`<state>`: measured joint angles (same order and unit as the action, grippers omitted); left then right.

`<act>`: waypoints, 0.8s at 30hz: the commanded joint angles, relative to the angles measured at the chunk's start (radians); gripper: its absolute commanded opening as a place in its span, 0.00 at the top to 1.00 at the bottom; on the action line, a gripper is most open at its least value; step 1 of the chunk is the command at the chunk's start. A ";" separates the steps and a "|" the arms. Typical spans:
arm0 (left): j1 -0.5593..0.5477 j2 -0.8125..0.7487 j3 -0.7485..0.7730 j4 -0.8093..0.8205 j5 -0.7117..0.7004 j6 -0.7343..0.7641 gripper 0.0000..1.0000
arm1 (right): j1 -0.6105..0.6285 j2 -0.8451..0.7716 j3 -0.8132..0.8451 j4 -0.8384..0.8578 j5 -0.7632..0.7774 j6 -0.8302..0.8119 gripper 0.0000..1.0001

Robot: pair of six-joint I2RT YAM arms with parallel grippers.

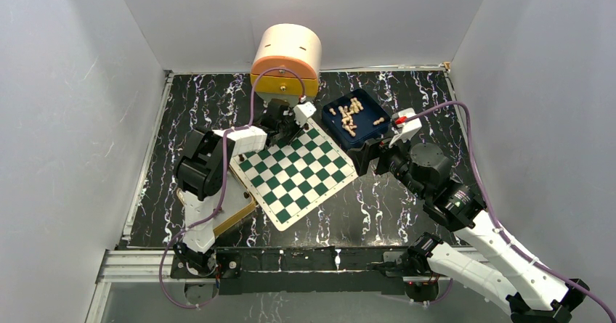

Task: Set up the chess pieces on the board
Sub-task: Place the chess piece on the chessboard.

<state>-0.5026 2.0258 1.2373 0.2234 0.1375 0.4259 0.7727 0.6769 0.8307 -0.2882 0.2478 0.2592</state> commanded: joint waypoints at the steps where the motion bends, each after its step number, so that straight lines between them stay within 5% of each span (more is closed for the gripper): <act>1: -0.002 -0.083 -0.044 0.002 -0.005 -0.027 0.74 | 0.000 -0.004 0.030 0.063 -0.004 0.009 0.01; 8: -0.002 -0.227 -0.080 -0.126 -0.030 -0.098 0.70 | 0.000 -0.009 0.030 0.058 -0.010 0.012 0.01; 14: -0.002 -0.411 -0.145 -0.252 -0.111 -0.099 0.38 | -0.001 -0.016 0.014 0.060 -0.017 0.022 0.01; 24: 0.008 -0.561 -0.077 -0.639 -0.487 -0.429 0.33 | 0.000 -0.007 -0.001 0.080 -0.041 0.034 0.01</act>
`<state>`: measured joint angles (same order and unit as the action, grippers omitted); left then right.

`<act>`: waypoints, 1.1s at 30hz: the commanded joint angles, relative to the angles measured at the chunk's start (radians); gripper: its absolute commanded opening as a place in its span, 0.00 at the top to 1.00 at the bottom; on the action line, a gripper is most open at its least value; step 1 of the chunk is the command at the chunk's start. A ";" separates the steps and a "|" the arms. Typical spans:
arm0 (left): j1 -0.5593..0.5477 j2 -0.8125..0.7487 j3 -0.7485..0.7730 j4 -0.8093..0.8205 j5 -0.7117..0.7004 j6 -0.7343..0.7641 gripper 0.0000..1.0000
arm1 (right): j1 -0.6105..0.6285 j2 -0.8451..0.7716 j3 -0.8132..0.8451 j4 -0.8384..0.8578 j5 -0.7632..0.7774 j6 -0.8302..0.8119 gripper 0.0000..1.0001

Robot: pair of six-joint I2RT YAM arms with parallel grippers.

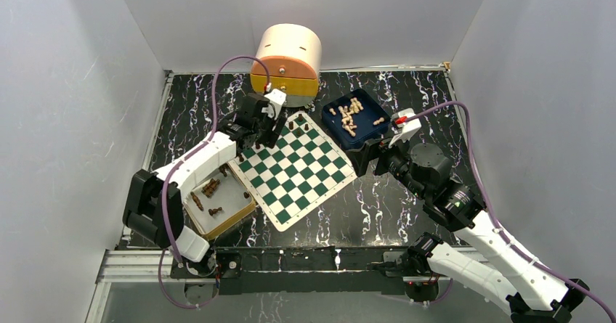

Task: Set up the chess pieces on the board
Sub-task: Place the chess piece on the chessboard, then pick up the chess piece from the storage box.

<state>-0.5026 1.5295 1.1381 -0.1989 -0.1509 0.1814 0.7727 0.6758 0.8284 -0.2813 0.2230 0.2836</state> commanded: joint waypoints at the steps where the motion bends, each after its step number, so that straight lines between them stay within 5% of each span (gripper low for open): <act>1: 0.015 -0.073 0.023 -0.261 -0.216 -0.226 0.34 | 0.000 -0.006 -0.002 0.076 -0.017 0.009 0.01; 11: 0.226 -0.360 -0.105 -0.451 -0.295 -0.594 0.54 | -0.001 -0.003 -0.017 0.095 -0.036 0.012 0.01; 17: 0.253 -0.399 -0.124 -0.642 -0.559 -0.890 0.62 | -0.001 0.001 -0.028 0.106 -0.048 0.015 0.01; 25: 0.270 -0.396 -0.243 -0.689 -0.495 -1.095 0.64 | 0.000 -0.009 -0.029 0.108 -0.039 0.002 0.01; 33: 0.273 -0.396 -0.271 -0.916 -0.431 -1.429 0.61 | -0.001 -0.008 -0.032 0.112 -0.037 -0.003 0.01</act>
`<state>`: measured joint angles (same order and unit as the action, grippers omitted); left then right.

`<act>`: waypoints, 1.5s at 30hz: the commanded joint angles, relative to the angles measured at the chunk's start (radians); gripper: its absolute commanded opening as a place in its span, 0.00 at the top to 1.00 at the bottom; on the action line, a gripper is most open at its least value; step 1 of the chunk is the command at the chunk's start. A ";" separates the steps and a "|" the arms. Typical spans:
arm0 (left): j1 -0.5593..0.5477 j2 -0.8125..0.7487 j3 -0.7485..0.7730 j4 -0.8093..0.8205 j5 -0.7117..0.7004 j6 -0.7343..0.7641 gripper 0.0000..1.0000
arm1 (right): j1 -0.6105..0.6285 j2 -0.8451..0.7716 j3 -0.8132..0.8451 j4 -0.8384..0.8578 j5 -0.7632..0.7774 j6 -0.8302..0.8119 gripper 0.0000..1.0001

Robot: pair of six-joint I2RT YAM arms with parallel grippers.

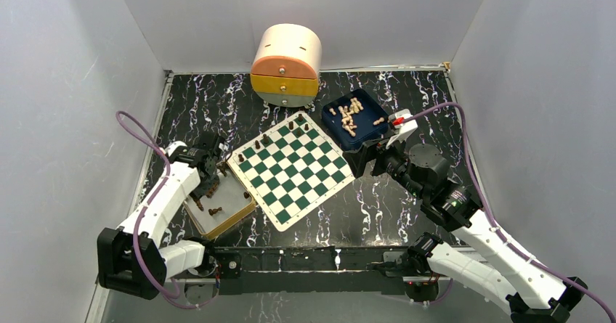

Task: Set up the chess pieces on the board
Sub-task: Pick up the chess piece from the storage box.

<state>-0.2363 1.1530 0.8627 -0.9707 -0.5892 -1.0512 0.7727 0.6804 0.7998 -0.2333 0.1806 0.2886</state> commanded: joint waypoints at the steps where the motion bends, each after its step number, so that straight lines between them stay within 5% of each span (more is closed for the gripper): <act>1: 0.007 -0.027 0.000 -0.158 0.014 -0.209 0.62 | 0.001 -0.012 -0.004 0.067 0.006 -0.009 0.01; 11: 0.007 -0.049 -0.129 -0.019 0.097 -0.193 0.68 | -0.001 0.005 -0.009 0.087 -0.010 0.002 0.01; 45: 0.035 0.017 -0.212 0.069 0.083 -0.201 0.77 | 0.000 0.002 -0.023 0.093 0.006 0.005 0.01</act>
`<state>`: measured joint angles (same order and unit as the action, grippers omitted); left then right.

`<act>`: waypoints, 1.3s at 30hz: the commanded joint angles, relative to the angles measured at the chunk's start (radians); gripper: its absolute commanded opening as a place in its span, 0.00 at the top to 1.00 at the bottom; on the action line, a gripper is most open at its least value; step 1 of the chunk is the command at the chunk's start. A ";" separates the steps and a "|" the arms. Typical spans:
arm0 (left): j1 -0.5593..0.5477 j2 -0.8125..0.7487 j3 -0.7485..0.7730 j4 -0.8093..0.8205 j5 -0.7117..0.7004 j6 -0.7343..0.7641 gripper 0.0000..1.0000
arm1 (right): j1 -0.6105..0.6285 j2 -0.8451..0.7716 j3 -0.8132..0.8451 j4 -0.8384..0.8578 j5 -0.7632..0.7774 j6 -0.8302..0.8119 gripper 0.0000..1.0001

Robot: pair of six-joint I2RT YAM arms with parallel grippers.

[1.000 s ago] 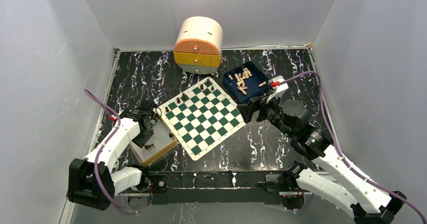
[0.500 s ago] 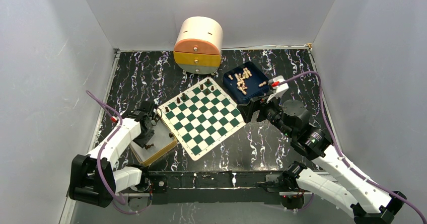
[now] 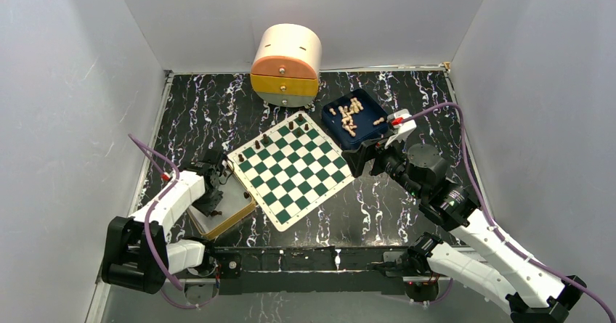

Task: Set up the chess pieces on the board
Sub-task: Pick up the chess piece from the storage box.

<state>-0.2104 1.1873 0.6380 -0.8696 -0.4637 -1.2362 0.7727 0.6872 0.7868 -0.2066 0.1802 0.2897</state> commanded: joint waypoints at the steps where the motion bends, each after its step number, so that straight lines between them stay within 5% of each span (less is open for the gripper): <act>1: 0.009 -0.020 0.022 -0.038 -0.049 -0.014 0.79 | 0.000 -0.004 -0.012 0.068 0.006 0.005 0.01; 6: 0.010 -0.033 0.071 -0.078 -0.076 0.004 0.88 | 0.001 -0.002 -0.015 0.073 0.005 0.006 0.01; 21: 0.009 -0.067 0.290 -0.211 -0.115 0.153 0.88 | -0.001 0.002 -0.018 0.080 -0.008 0.014 0.01; 29: 0.009 -0.049 0.363 -0.050 -0.046 0.523 0.89 | 0.001 0.000 -0.010 0.079 -0.014 0.011 0.01; 34: 0.009 -0.037 0.418 0.078 0.135 0.800 0.88 | 0.000 -0.005 -0.004 0.070 -0.012 0.006 0.01; 39: 0.009 0.009 0.491 0.183 0.284 0.926 0.89 | 0.002 -0.001 -0.002 0.071 -0.014 0.006 0.01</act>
<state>-0.2047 1.1633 1.0515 -0.7990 -0.3298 -0.4946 0.7727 0.6945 0.7692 -0.1986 0.1730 0.2962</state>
